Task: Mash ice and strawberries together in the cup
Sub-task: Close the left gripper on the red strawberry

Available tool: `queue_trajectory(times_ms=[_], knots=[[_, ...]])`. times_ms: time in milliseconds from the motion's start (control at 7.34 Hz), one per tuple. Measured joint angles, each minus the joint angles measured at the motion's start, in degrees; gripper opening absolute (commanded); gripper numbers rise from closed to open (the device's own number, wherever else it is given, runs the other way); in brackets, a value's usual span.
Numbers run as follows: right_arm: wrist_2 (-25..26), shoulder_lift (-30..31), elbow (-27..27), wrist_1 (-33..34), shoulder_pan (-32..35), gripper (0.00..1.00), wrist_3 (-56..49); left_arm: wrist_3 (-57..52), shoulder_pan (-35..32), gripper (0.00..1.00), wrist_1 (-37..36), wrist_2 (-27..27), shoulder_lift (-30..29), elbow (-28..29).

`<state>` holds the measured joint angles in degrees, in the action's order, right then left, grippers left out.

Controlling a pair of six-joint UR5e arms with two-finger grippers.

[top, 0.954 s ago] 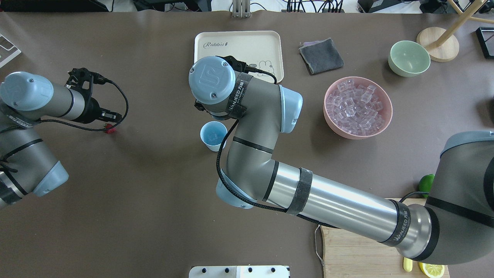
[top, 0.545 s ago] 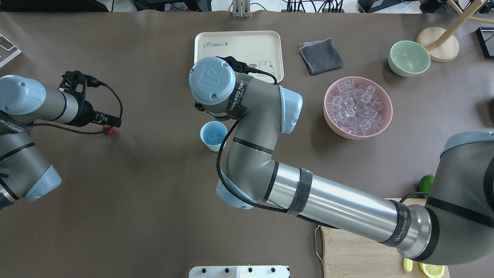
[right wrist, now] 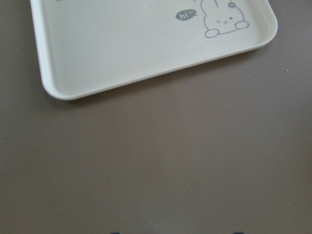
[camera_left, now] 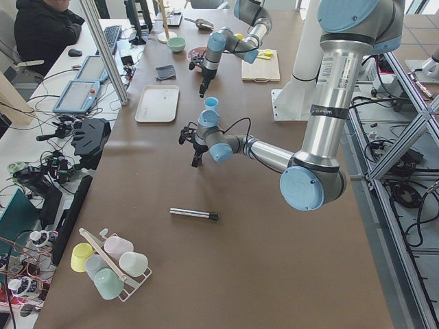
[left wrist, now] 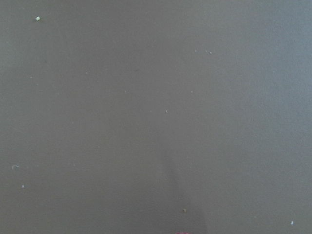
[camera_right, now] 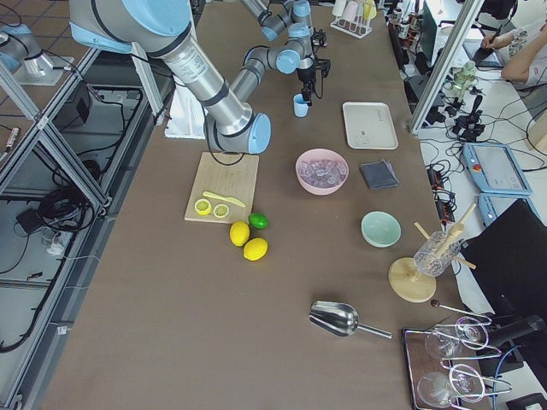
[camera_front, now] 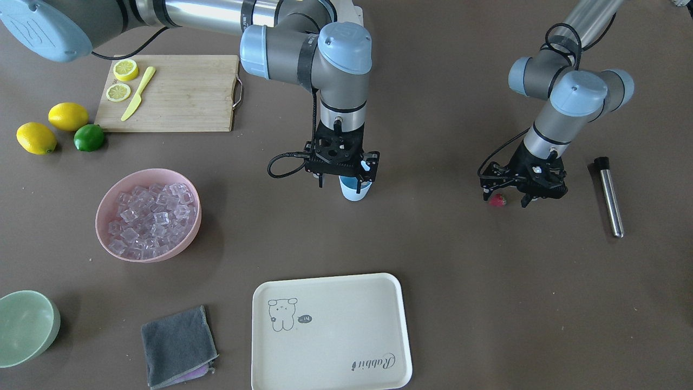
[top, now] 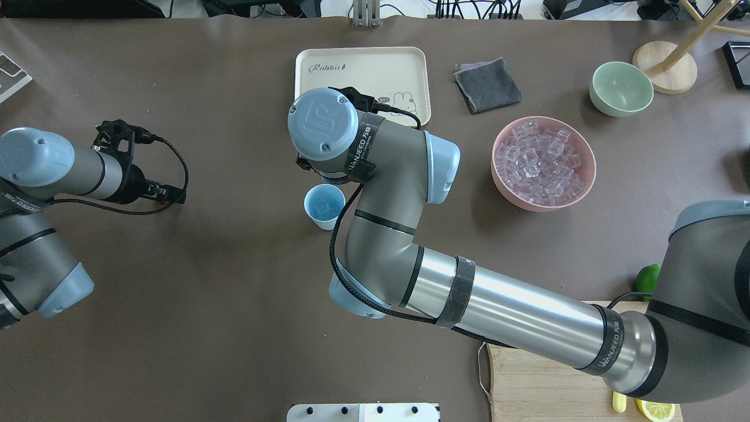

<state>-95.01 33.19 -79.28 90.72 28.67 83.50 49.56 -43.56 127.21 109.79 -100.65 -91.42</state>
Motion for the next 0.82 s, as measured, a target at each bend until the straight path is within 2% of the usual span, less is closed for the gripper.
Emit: queue_trajectory(times_ms=[136, 409, 545, 681, 818], knots=[[0.0, 0.07, -0.02, -0.01, -0.01, 0.82, 0.01, 0.68, 0.31, 0.55, 0.01, 0.01, -0.15, -0.15], [0.0, 0.24, -0.24, -0.01, -0.02, 0.82, 0.13, 0.92, 0.49, 0.55, -0.02, 0.01, -0.29, -0.23], [0.0, 0.27, -0.38, -0.01, -0.05, 0.82, 0.16, 0.79, 0.54, 0.38, -0.03, -0.01, -0.34, -0.15], [0.0, 0.29, -0.48, -0.01, -0.11, 0.82, 0.17, 0.69, 0.56, 0.07, -0.05, 0.01, -0.39, -0.11], [0.0, 0.29, -0.58, -0.01, -0.15, 0.82, 0.17, 0.69, 0.56, 0.0, -0.08, 0.05, -0.41, -0.18]])
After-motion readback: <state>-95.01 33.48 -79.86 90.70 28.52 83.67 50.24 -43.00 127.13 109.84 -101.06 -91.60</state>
